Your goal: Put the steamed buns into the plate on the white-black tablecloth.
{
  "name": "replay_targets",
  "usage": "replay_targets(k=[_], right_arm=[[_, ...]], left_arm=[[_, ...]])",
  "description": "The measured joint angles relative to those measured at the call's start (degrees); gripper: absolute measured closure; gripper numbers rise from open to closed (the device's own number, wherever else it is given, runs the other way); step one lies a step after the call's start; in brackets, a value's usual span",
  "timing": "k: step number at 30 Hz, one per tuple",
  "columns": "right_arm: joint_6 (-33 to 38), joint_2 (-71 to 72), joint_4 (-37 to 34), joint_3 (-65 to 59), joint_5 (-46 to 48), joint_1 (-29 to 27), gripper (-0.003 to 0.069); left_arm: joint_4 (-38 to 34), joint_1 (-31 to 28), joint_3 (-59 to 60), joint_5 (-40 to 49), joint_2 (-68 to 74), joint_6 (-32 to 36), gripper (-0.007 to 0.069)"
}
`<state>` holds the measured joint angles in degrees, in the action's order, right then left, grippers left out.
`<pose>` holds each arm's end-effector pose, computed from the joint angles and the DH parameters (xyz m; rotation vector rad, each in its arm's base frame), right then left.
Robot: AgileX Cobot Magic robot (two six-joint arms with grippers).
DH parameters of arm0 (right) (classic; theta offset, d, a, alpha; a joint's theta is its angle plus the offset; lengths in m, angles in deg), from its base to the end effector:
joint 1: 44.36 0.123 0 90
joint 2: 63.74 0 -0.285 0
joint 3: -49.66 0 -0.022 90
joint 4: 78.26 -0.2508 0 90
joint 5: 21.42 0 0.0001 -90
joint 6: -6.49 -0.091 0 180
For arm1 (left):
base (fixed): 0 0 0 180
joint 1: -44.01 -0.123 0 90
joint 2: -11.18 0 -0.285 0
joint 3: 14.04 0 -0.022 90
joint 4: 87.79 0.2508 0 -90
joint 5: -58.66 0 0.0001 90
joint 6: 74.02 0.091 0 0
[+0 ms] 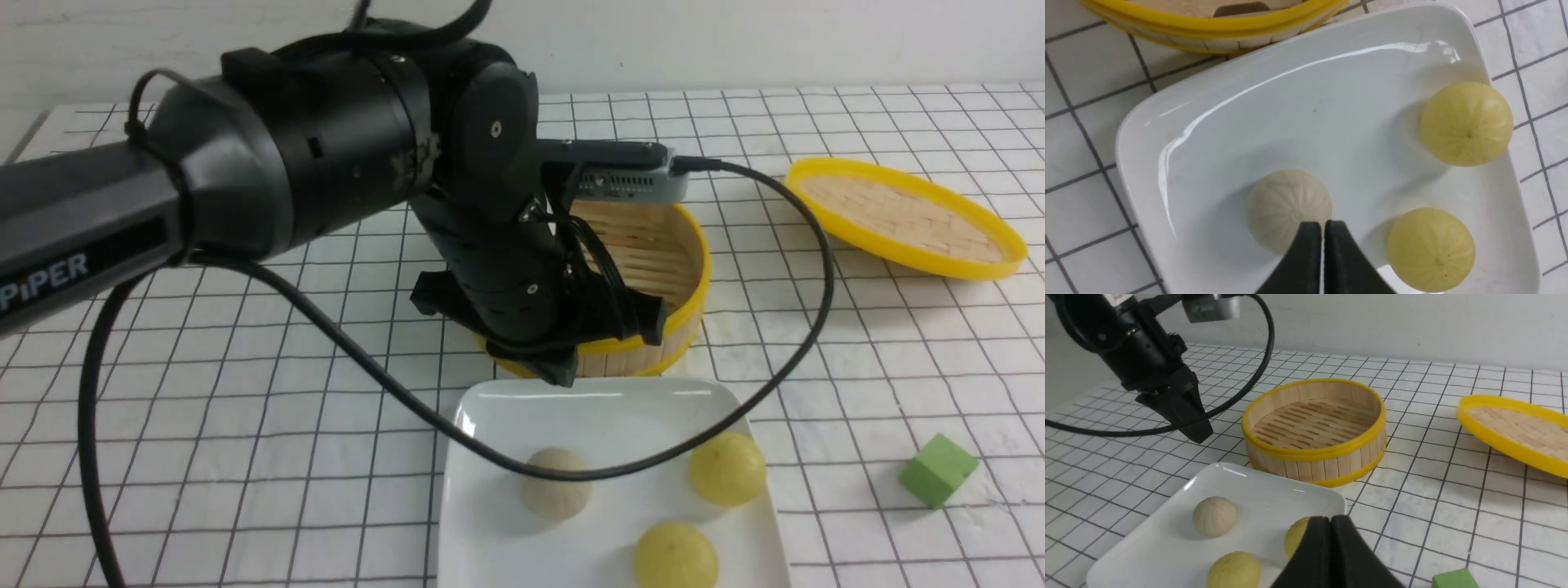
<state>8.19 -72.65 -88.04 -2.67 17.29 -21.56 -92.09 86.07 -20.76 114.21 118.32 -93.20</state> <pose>0.0119 0.0155 0.2920 -0.3356 1.7263 0.4598 0.2721 -0.2531 0.2887 0.5134 2.7430 -0.3877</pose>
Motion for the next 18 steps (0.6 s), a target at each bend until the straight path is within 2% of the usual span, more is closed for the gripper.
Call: replay_targets(k=[18], right_arm=[[1.5, 0.0, -0.9, -0.3, -0.4, 0.0, 0.0663]], left_arm=[[2.8, 0.0, 0.0, -1.6, 0.0, 0.0, 0.0622]])
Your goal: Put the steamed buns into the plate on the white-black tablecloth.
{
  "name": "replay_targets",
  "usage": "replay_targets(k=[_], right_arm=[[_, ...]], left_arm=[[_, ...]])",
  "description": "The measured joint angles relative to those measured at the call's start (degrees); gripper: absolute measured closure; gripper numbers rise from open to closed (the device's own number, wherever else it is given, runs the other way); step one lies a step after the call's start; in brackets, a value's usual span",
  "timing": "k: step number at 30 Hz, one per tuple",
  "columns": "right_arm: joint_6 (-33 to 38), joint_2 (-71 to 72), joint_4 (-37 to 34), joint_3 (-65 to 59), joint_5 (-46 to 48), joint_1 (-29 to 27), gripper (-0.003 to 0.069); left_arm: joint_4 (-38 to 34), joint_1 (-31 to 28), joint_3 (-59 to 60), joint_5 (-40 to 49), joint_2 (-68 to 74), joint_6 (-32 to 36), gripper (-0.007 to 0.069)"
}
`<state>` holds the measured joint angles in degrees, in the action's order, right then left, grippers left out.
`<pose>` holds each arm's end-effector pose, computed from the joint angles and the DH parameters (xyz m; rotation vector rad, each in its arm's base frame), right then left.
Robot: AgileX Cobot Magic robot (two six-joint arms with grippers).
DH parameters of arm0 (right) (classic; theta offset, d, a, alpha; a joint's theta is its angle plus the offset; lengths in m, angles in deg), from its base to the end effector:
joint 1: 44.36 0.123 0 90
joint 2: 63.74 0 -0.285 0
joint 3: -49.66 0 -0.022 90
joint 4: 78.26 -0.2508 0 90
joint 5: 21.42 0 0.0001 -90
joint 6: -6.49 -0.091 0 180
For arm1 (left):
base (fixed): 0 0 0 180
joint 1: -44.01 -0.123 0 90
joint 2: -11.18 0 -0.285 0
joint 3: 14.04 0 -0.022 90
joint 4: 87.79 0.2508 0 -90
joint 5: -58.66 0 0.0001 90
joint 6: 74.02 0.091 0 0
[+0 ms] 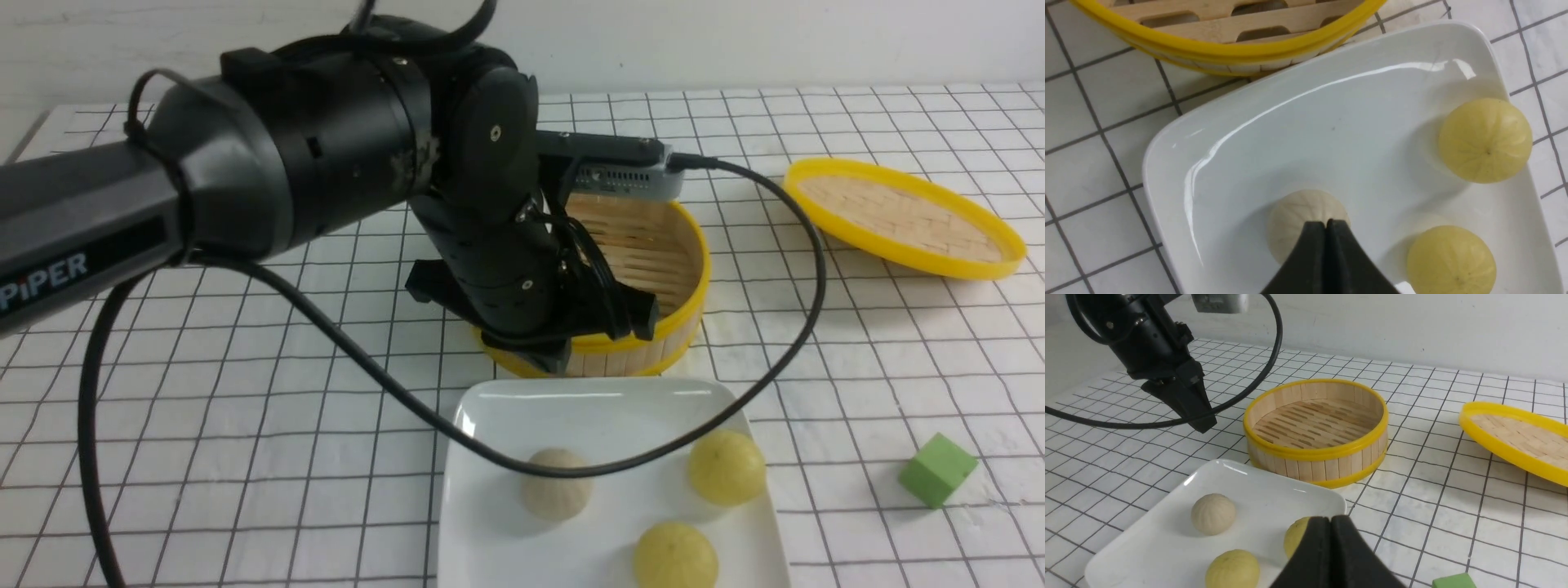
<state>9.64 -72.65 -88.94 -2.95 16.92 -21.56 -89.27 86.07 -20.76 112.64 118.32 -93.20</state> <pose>0.0121 0.0165 0.2913 -0.3520 1.7197 0.4588 0.2763 -0.2519 0.2895 0.5311 2.6967 -0.3468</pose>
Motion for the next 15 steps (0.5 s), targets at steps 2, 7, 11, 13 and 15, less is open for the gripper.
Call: replay_targets(k=[2, 7, 11, 13, 15], right_arm=[[0.0, 0.0, 0.0, -0.4, -0.2, 0.0, 0.0661], [0.0, 1.0, 0.0, -4.9, -2.3, -0.7, 0.0657], [0.1, 1.8, 0.0, -12.6, -9.7, -5.6, 0.0655], [0.1, 1.8, 0.1, -15.9, -11.9, -8.9, 0.0653], [0.1, 1.8, 0.1, -17.2, -12.4, -10.4, 0.0652]], left_arm=[[0.0, 0.0, 0.0, -0.3, 0.0, 0.0, 0.0622], [0.1, 0.0, 0.0, -0.5, 0.0, 0.0, 0.0615], [2.5, 0.0, 0.0, -0.5, 0.0, 0.1, 0.0612], [3.7, 0.1, -0.1, -0.4, -0.3, 0.0, 0.0612], [4.5, 0.1, -0.4, 0.0, -0.8, 0.0, 0.061]])
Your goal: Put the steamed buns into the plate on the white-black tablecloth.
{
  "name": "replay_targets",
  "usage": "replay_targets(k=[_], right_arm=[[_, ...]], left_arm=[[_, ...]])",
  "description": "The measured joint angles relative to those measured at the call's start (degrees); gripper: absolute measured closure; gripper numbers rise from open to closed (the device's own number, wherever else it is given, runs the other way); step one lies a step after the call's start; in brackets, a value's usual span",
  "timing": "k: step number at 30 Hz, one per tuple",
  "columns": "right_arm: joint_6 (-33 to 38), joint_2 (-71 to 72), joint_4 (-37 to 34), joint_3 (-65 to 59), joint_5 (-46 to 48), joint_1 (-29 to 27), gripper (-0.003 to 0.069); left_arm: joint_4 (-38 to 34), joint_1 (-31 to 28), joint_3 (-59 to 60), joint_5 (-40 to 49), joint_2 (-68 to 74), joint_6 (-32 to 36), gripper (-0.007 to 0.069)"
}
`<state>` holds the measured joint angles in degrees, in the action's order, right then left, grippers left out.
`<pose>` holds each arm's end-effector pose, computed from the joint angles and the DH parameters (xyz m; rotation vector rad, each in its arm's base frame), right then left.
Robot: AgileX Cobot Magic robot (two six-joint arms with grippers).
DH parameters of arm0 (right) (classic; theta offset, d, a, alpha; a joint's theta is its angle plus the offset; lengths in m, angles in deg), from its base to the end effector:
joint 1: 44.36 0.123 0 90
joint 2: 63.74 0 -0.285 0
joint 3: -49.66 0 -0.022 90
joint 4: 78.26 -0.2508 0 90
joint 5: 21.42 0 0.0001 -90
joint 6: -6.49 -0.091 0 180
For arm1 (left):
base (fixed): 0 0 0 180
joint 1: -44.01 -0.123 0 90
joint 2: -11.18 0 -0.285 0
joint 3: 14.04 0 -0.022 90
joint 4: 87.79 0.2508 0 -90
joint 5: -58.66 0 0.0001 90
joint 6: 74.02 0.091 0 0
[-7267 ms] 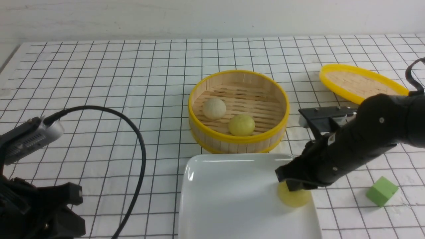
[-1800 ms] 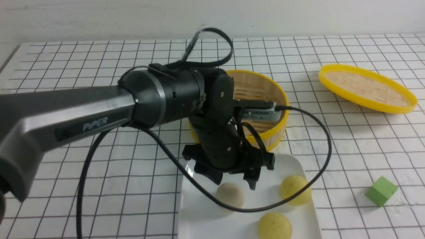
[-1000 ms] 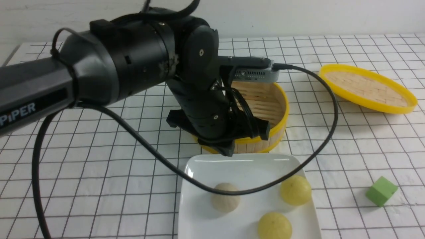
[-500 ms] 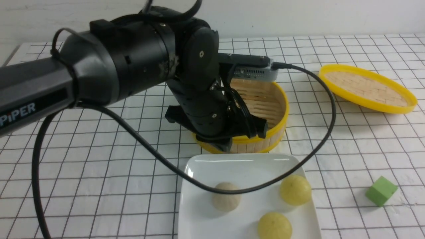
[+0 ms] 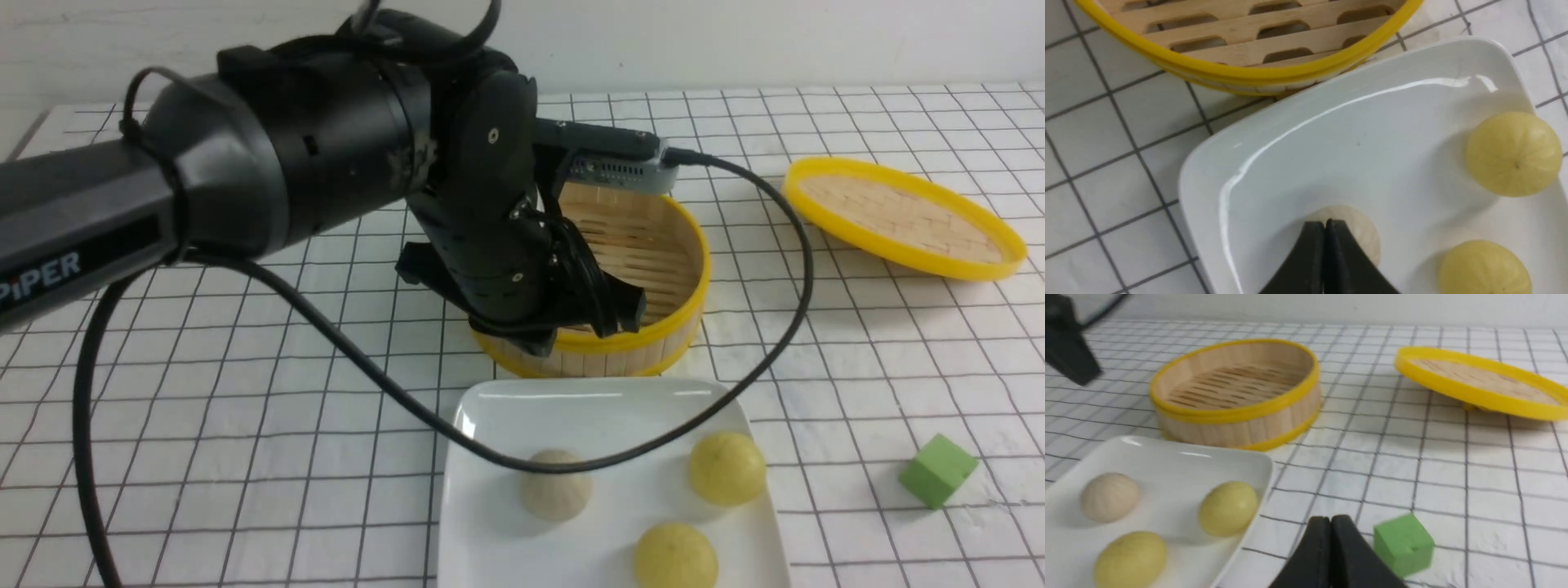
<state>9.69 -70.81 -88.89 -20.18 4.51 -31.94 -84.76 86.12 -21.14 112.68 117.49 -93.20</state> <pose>0.0424 0.0169 0.2167 -0.1529 1.7913 0.3074 0.2786 -0.2466 0.2969 0.5647 2.6422 -0.2694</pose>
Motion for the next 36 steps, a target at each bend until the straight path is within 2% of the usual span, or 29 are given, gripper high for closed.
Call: replay_targets(k=[3, 9, 17, 22, 27, 29, 33, 35, 36], right_arm=[[0.0, 0.0, 0.8, -4.2, -0.7, -4.3, 0.0648], [0.0, 0.0, 6.8, -8.2, -1.8, -10.6, 0.064], [0.1, 0.0, 8.1, -8.2, -1.9, -12.0, 0.0636], [0.1, 0.0, 8.2, -8.2, -1.9, -12.0, 0.0636], [0.1, 0.0, 8.2, -8.2, -1.9, -12.0, 0.063], [0.1, 0.0, 8.2, -8.2, -1.9, -12.0, 0.0628], [0.1, 0.0, 8.2, -8.2, -1.9, -12.0, 0.0622], [0.1, 0.0, 8.2, -8.2, -1.9, -12.0, 0.062], [0.1, 0.0, 8.2, -8.2, -1.9, -12.0, 0.0616]], left_arm=[[1.2, 0.0, -2.1, 3.1, -3.6, 0.0, 0.0609], [5.0, 0.0, -3.5, 7.6, -15.1, 0.4, 0.0609], [11.5, 0.0, -3.0, 16.9, -28.7, 1.4, 0.0608], [12.4, 0.0, 2.9, 16.9, -38.1, 0.9, 0.0608], [12.2, 0.0, 21.5, 16.8, -54.1, -2.6, 0.0606], [12.1, 0.0, 27.3, 14.8, -58.7, -2.9, 0.0606], [10.9, 0.0, 43.1, -3.9, -70.3, -8.6, 0.0609], [10.3, 0.0, 46.4, -9.5, -72.5, -11.5, 0.0609], [9.9, 0.0, 50.2, -15.7, -75.0, -15.4, 0.0609]])
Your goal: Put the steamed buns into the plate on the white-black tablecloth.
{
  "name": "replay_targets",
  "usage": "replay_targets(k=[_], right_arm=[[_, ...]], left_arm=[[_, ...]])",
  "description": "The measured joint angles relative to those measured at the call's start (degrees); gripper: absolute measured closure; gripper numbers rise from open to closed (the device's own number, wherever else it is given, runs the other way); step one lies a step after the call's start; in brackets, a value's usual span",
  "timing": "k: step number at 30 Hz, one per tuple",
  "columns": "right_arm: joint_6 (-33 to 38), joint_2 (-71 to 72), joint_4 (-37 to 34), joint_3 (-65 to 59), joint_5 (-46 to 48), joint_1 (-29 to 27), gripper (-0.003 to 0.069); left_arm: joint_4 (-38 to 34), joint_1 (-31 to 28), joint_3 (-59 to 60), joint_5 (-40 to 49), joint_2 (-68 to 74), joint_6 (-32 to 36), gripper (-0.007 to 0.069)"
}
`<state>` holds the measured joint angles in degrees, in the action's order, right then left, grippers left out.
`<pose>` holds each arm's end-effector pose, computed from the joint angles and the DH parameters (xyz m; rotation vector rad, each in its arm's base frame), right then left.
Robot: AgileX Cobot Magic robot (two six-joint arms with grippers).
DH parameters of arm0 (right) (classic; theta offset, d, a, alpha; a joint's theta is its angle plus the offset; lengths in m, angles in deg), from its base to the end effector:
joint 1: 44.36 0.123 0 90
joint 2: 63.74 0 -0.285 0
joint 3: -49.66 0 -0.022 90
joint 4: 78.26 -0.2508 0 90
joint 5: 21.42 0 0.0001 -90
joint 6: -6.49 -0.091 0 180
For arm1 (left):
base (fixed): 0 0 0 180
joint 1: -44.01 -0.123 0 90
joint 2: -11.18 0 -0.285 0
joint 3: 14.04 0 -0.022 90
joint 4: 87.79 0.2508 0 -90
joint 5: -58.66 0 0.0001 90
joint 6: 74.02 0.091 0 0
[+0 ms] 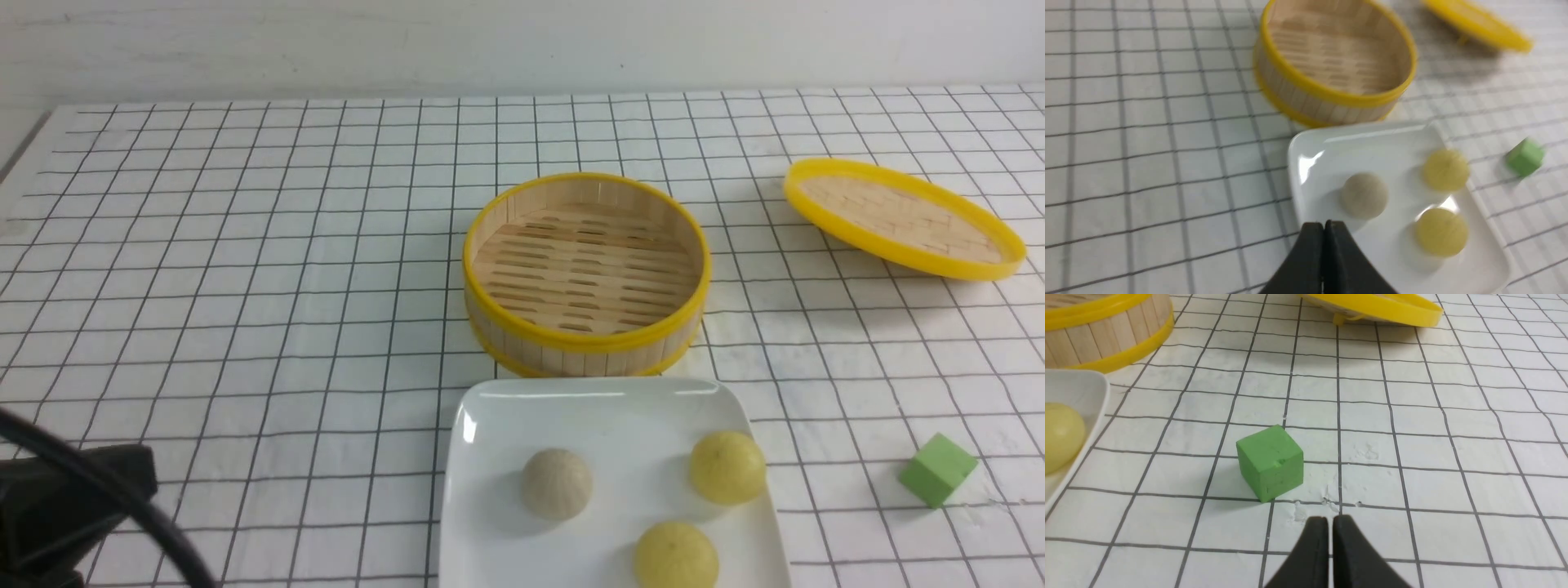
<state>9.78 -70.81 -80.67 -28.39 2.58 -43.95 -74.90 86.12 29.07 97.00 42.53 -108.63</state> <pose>0.0511 0.0019 0.1715 -0.0365 1.9038 0.0083 0.0647 -0.0415 0.3257 0.2151 1.9941 -0.6236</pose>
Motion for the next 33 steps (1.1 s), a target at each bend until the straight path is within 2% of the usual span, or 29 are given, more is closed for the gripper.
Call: replay_targets(k=[5, 11, 17, 21, 24, 28, 29, 31, 33], right_arm=[[0.0, 0.0, 0.1, 0.0, 0.0, 0.0, 0.0612], [0.0, 0.0, 0.1, 0.0, 0.0, 0.0, 0.0609], [0.0, 0.0, 0.1, 0.0, 0.0, 0.0, 0.0601], [0.0, 0.0, 0.1, 0.0, 0.0, 0.0, 0.0596], [0.0, 0.0, 0.1, 0.0, 0.0, 0.0, 0.0594], [0.0, 0.0, 0.1, 0.0, 0.0, 0.0, 0.0592], [0.0, 0.0, 0.1, 0.0, 0.0, 0.0, 0.0592], [0.0, 0.0, 0.1, 0.0, 0.0, 0.0, 0.0591], [0.0, 0.0, 0.1, 0.0, 0.0, 0.0, 0.0591]], left_arm=[[1.3, 0.0, 7.8, -7.4, -2.5, -5.0, 0.0606], [3.2, 0.0, 11.3, -5.4, -2.5, -6.6, 0.0604], [4.9, -1.1, 12.1, -7.1, -3.6, -6.7, 0.0598], [5.6, -7.7, 15.2, -8.2, -7.7, -3.6, 0.0592], [4.3, -17.9, 21.6, -9.3, -14.7, 8.4, 0.0591], [-1.8, -29.6, 28.3, -11.7, -21.7, 21.5, 0.0589], [-2.2, -29.6, 28.6, -11.8, -22.0, 22.1, 0.0589], [-5.8, -36.7, 32.0, -13.5, -24.0, 26.6, 0.0589], [-6.8, -40.1, 34.1, -15.2, -24.2, 27.4, 0.0589]])
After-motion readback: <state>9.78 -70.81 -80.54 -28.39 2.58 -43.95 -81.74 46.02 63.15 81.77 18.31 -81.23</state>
